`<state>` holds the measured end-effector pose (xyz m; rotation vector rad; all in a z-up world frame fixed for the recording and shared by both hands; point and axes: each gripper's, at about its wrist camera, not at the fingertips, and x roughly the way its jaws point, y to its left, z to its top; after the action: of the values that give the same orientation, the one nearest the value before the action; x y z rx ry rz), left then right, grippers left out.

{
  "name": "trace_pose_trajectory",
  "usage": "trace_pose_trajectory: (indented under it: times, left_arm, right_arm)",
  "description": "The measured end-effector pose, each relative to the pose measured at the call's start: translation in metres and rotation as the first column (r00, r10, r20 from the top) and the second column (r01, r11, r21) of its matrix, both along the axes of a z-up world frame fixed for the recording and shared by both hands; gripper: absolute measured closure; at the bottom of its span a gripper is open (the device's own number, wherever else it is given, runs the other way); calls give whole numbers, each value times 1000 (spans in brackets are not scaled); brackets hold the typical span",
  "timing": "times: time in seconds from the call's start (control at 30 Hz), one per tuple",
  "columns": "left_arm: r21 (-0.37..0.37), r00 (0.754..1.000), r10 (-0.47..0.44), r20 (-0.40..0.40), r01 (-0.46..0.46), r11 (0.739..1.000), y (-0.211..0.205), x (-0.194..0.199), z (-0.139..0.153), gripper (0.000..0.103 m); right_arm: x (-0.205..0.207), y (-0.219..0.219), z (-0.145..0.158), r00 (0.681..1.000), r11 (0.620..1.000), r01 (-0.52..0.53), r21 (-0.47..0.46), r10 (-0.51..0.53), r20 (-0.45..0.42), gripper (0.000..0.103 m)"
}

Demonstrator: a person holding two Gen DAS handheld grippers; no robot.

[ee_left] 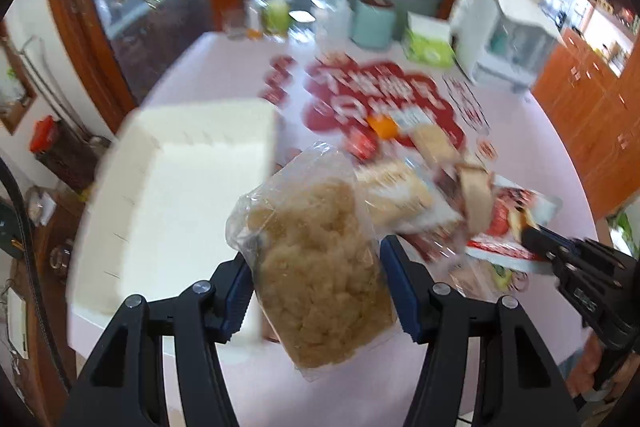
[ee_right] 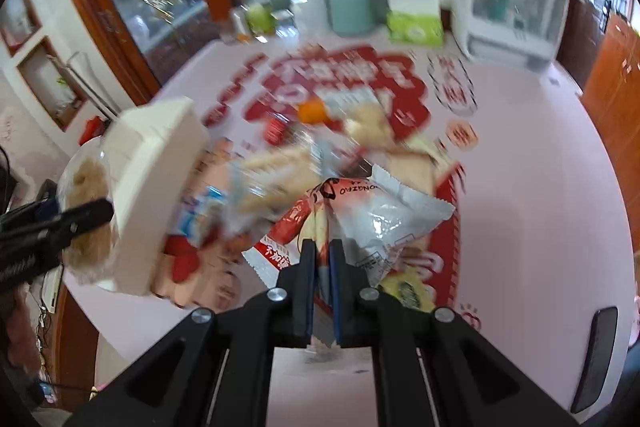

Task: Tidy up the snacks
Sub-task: 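Carry the pastry bag into the tray with left tool while right drops a white bag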

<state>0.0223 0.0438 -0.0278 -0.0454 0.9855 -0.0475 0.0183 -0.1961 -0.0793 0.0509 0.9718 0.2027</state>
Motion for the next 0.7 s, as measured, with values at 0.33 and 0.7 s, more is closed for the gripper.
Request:
trace_pose_trajectory:
  times: [0.33, 0.7]
  left_arm:
    - [176, 984, 38, 176, -69, 982, 142, 9, 66, 44]
    - [150, 985, -114, 133, 93, 984, 208, 39, 40, 40]
  right_arm:
    - [-9, 143, 96, 966, 990, -138, 17, 130, 223, 96]
    - [9, 288, 81, 950, 966, -254, -51, 259, 172, 93]
